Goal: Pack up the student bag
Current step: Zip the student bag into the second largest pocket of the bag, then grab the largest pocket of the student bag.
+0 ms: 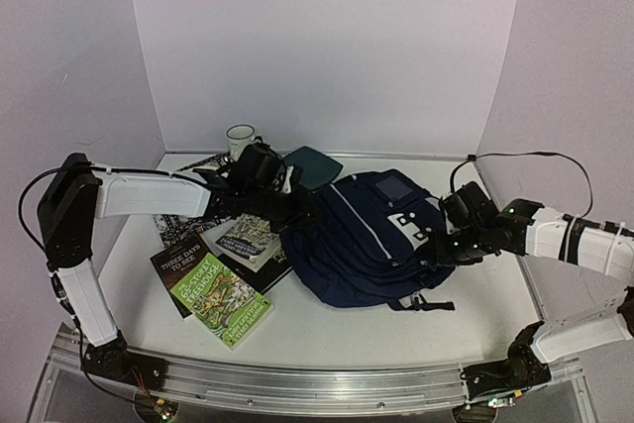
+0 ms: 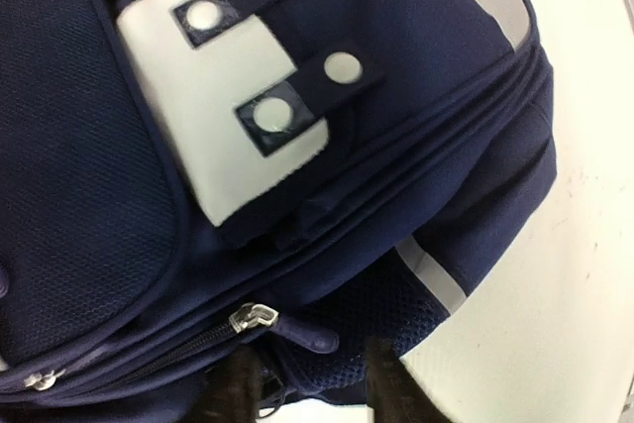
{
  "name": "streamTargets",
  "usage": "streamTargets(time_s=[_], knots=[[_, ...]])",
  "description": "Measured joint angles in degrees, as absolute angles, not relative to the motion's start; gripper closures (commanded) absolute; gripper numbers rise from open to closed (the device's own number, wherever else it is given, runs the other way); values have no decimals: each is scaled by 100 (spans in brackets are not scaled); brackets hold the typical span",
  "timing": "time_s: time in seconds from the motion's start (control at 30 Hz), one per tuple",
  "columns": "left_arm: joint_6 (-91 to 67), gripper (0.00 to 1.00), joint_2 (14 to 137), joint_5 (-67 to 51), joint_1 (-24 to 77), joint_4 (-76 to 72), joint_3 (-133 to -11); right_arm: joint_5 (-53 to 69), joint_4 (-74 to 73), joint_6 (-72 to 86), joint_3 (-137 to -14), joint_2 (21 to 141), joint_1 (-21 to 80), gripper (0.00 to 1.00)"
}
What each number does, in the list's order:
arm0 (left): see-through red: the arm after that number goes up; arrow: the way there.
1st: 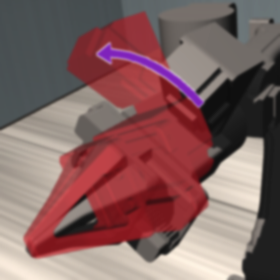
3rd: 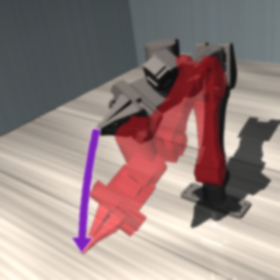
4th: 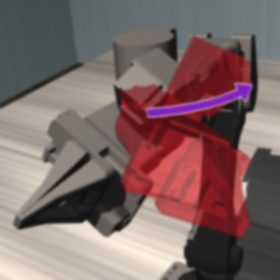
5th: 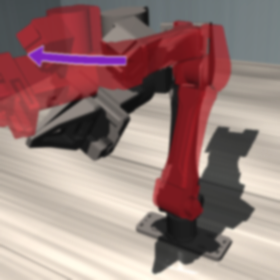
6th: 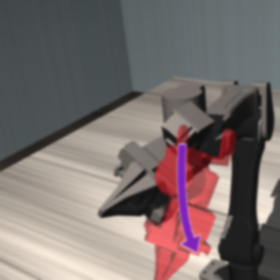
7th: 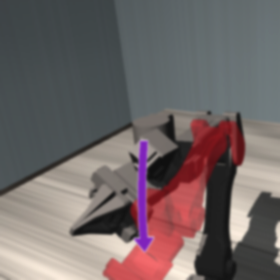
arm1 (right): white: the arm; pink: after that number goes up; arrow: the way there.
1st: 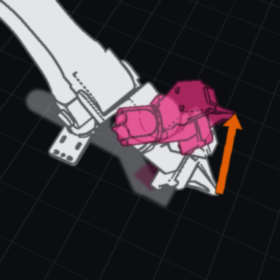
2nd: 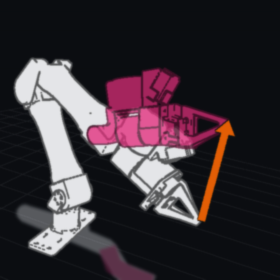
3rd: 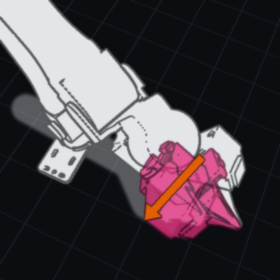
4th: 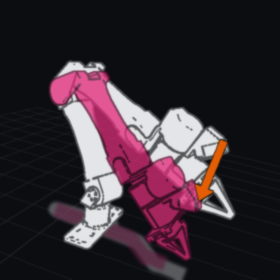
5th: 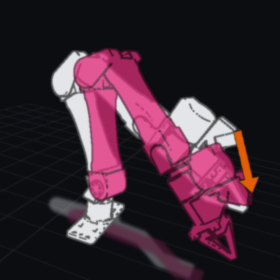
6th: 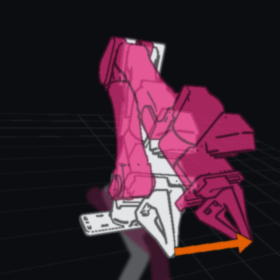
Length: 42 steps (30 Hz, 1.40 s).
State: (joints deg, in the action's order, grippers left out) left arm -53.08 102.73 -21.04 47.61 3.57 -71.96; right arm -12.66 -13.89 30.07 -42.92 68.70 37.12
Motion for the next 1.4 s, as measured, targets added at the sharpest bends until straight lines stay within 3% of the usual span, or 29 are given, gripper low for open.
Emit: streamTargets(time_s=[0.2, 0.53, 0.77, 1.03, 1.4], knots=[[-5544, 100, 10613, -1639, 4750, 182, -7468, -884, -1565, 2958, -4296, 6391, 3701, 35], [-5849, 100, 11095, -1427, 4757, -142, -7687, -18, -1454, 3506, -3099, 5625, 3704, 48], [-5906, 100, 11098, -1422, 4759, -162, -7688, 123, -560, 4035, -2423, 5977, 3704, 54], [-5971, 100, 11098, -1426, 4759, -163, -7688, -285, 542, 4181, -2349, 6583, 3704, 51], [-6001, 100, 11098, -1433, 4759, -163, -7688, -376, 904, 4207, -2349, 7067, 3704, 63]])
